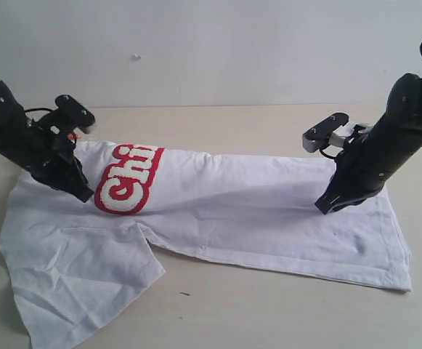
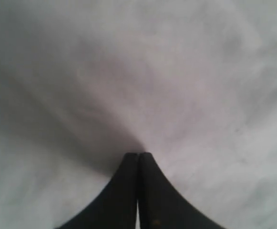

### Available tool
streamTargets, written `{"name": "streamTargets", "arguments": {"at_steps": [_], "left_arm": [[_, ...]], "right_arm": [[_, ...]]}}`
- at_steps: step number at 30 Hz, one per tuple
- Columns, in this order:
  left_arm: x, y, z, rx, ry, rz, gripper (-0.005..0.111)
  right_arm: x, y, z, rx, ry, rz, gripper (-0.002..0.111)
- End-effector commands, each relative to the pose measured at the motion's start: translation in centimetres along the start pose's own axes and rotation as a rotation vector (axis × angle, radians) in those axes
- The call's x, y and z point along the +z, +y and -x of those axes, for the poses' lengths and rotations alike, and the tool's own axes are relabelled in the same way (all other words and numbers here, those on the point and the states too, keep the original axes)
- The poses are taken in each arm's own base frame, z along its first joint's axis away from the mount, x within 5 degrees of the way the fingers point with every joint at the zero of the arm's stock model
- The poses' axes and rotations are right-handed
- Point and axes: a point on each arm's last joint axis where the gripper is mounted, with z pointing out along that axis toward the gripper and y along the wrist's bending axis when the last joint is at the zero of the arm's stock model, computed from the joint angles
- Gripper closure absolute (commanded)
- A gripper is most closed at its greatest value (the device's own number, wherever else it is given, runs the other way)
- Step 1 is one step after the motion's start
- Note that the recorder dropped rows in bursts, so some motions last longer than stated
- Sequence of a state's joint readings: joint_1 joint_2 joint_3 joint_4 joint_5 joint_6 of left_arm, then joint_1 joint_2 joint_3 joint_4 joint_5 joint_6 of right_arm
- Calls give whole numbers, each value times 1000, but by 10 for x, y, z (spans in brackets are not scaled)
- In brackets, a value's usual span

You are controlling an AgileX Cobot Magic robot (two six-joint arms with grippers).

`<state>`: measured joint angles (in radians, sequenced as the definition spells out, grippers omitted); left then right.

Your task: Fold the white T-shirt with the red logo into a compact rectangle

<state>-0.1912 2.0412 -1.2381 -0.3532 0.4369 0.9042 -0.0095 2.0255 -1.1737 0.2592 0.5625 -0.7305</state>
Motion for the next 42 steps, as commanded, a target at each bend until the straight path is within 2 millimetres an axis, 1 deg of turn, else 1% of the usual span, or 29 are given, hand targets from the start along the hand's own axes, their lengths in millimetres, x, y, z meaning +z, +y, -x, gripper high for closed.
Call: {"name": "streamTargets", "arguments": {"at_steps": [1, 4, 8, 12, 14, 18, 19, 21, 23, 27, 32, 33, 34, 35, 36, 37, 38, 40, 42], "left_arm": [[20, 4, 2, -18, 11, -23, 107], [30, 5, 4, -31, 29, -46, 107], [31, 15, 9, -131, -5, -6, 107], [19, 30, 12, -256, -64, 56, 107], [12, 39, 11, -309, -84, 79, 107], [-3, 55, 7, -353, -118, 121, 107], [-4, 58, 6, -372, -124, 129, 107], [-5, 60, 5, -387, -133, 140, 107], [-1, 62, 4, -388, -138, 153, 107], [17, 66, -4, -399, -142, 186, 107], [30, 69, -9, -404, -150, 215, 107], [32, 68, -10, -405, -140, 205, 107], [33, 66, -12, -404, -118, 183, 107], [32, 65, -12, -395, -108, 174, 107], [30, 63, -12, -381, -90, 154, 107], [27, 62, -11, -369, -83, 144, 107], [21, 61, -9, -365, -81, 134, 107], [13, 60, -6, -362, -83, 125, 107], [5, 60, -3, -359, -86, 118, 107]], "right_arm": [[7, -5, 3, 5, -43, -44, 108], [9, -5, 2, 6, -41, -44, 108], [9, -5, 2, 6, -41, -44, 108], [8, -6, 3, 3, -46, -50, 108], [8, -6, 3, -4, -45, -54, 108], [7, -8, 6, -5, -59, -63, 108], [6, -8, 7, -4, -61, -62, 108], [5, -9, 9, -3, -61, -59, 108], [4, -9, 10, 0, -66, -59, 108], [3, -12, 14, 10, -107, -87, 108], [3, -14, 16, 40, -137, -111, 108], [4, -14, 16, 43, -136, -111, 108], [10, -14, 15, 68, -128, -106, 108], [14, -14, 13, 69, -116, -100, 108], [25, -13, 8, 73, -81, -79, 108], [31, -13, 6, 75, -65, -70, 108], [35, -12, 4, 76, -52, -63, 108], [36, -12, 4, 76, -44, -55, 108], [30, -12, 6, 81, -55, -59, 108]]}}
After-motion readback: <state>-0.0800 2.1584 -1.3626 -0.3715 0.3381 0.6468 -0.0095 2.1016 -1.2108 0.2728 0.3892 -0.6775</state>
